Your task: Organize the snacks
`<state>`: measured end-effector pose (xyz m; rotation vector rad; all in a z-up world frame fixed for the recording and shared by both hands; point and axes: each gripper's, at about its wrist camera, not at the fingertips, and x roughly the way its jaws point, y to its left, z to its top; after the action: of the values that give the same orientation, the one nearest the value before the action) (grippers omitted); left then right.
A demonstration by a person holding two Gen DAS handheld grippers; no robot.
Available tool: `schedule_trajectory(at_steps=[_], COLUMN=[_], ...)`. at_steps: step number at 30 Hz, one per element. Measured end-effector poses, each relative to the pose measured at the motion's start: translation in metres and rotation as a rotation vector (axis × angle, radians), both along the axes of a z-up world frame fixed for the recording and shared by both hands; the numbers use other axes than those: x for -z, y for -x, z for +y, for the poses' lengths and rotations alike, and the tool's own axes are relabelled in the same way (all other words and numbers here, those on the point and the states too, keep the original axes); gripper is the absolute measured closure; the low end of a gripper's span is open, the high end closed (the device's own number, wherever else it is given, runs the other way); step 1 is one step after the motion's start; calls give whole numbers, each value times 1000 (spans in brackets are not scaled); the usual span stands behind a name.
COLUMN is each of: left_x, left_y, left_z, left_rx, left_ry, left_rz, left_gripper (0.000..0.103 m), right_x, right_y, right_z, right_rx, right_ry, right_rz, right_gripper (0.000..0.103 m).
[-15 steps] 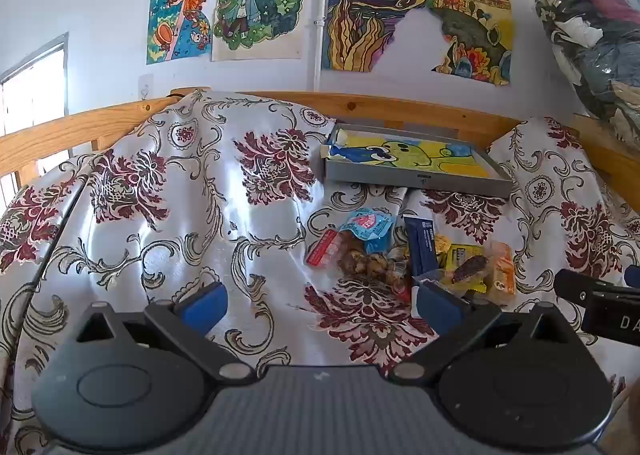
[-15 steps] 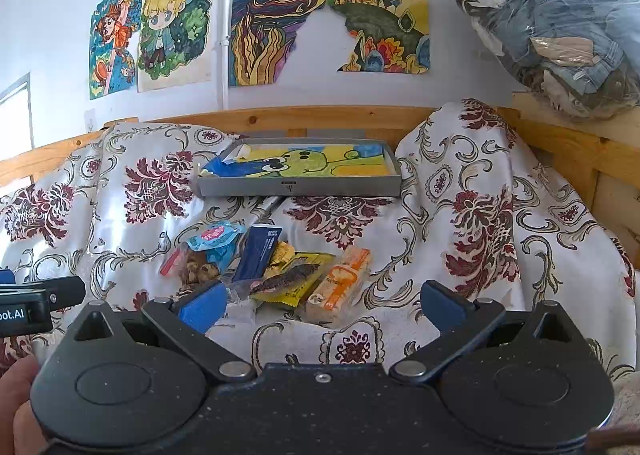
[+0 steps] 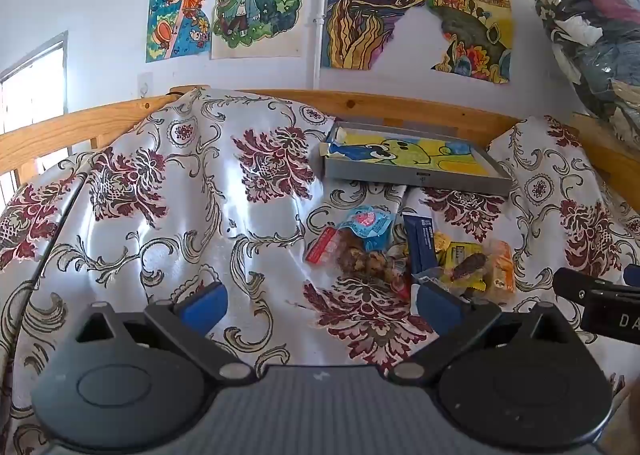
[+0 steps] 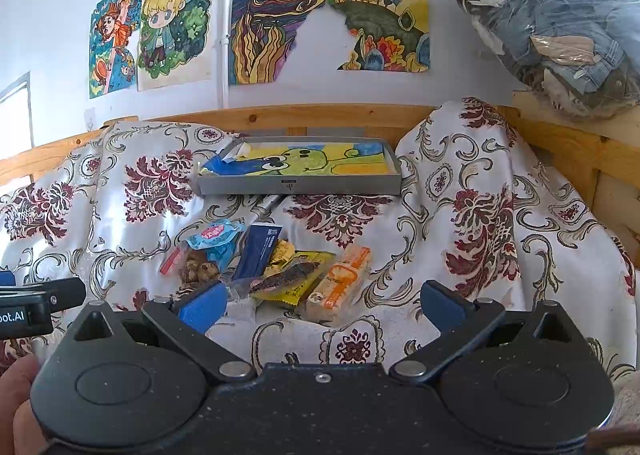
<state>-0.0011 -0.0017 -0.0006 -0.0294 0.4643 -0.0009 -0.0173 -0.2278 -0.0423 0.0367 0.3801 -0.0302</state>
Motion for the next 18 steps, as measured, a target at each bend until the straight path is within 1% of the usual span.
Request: schedule_trajectory(at_steps=[18], left_x=[2], left_y=[0], left_z=[-2], left_rx=[-1], left_ry=[5], left_rz=[5], left_gripper=[1], right_x=[0], right_y=[-1], right_z=[0], right_rx=[-2], right_ry=[-1], right_rz=[3], right_gripper=[1])
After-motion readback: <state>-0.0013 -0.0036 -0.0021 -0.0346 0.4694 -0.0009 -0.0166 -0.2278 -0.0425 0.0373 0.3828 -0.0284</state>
